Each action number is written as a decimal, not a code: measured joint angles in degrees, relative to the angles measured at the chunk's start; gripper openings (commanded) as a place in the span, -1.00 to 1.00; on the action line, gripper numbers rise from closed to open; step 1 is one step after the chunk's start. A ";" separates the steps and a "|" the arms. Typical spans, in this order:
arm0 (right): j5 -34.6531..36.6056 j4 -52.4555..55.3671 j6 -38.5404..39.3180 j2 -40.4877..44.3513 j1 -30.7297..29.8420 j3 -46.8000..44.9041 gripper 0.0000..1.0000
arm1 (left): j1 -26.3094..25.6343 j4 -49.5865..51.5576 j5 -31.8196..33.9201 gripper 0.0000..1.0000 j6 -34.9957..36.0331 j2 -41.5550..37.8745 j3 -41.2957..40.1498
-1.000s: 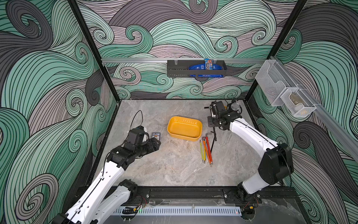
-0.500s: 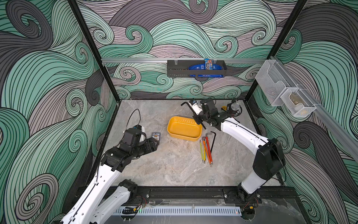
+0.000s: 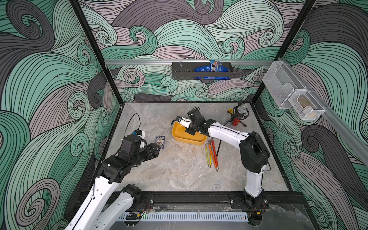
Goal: Put the hex key on the desktop into the storage box
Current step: Place the Allen key in the storage box.
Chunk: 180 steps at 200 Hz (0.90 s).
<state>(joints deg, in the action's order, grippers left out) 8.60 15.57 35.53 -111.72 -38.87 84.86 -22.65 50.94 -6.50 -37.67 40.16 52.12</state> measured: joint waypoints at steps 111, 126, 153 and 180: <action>7.72 1.92 4.81 -3.13 -0.70 0.70 -1.00 | 0.00 0.55 1.14 0.47 1.79 0.63 0.70; 7.78 1.99 4.76 -3.82 -0.70 0.70 -1.00 | 0.00 0.55 1.14 0.47 2.05 0.63 0.70; 7.78 2.29 4.50 -5.84 -0.70 0.70 -1.00 | 0.00 0.55 1.14 0.47 2.45 0.55 0.70; 7.80 2.38 4.39 -7.63 -0.70 0.70 -1.00 | 0.00 0.52 1.14 0.49 3.10 -0.09 0.68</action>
<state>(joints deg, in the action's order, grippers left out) 16.40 17.96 39.92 -119.35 -39.57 85.56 -22.65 51.46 -5.37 -34.57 40.07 52.80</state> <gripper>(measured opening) 0.128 0.741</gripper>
